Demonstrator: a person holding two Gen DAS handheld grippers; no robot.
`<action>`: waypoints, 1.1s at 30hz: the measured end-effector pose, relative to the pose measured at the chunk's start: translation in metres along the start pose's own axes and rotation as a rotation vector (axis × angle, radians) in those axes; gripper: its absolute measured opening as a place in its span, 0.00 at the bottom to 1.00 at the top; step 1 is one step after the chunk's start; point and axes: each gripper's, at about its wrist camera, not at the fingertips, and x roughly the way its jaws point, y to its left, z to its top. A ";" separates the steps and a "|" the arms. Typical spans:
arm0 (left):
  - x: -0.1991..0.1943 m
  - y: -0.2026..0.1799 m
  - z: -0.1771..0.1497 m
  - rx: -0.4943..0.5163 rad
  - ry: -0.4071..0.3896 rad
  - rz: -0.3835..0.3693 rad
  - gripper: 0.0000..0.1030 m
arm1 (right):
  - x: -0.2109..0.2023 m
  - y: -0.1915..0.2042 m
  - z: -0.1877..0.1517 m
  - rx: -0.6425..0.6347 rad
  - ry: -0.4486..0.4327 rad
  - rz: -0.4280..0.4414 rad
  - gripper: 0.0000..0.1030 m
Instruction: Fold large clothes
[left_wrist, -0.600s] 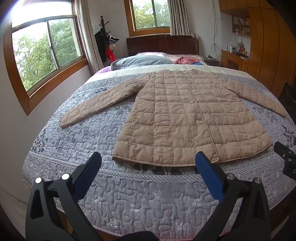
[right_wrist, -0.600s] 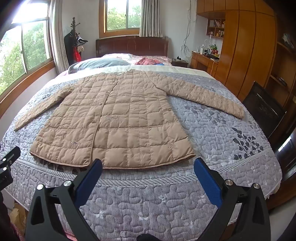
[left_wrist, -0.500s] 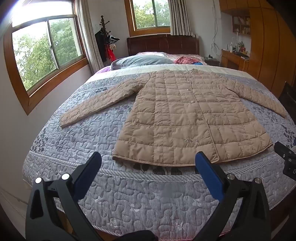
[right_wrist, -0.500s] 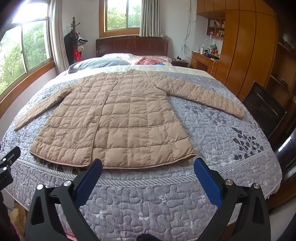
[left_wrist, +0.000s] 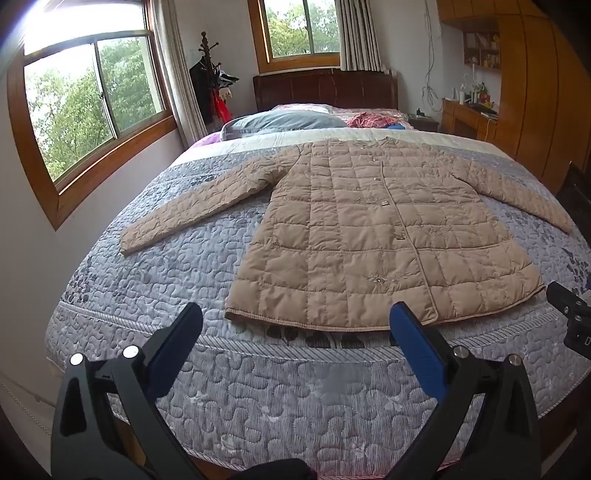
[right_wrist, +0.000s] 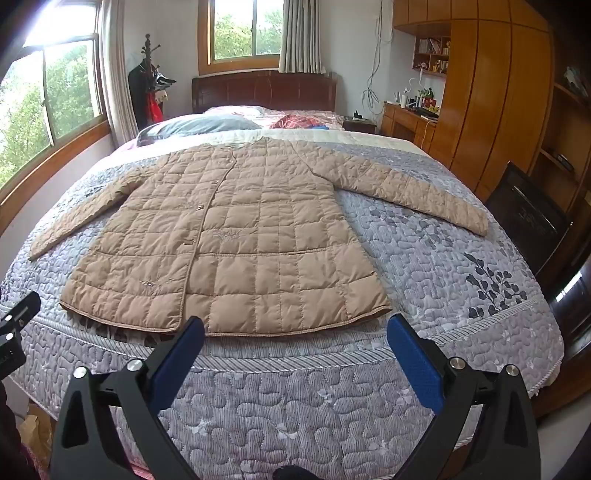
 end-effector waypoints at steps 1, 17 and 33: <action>0.000 0.000 0.000 0.000 0.000 0.000 0.97 | 0.000 0.000 0.000 0.000 -0.001 0.000 0.96; 0.000 0.000 0.000 0.002 -0.001 0.002 0.97 | -0.002 0.001 0.001 -0.001 0.000 0.001 0.96; 0.000 -0.001 0.000 0.002 -0.002 0.002 0.97 | -0.001 0.002 0.001 -0.001 0.002 0.002 0.96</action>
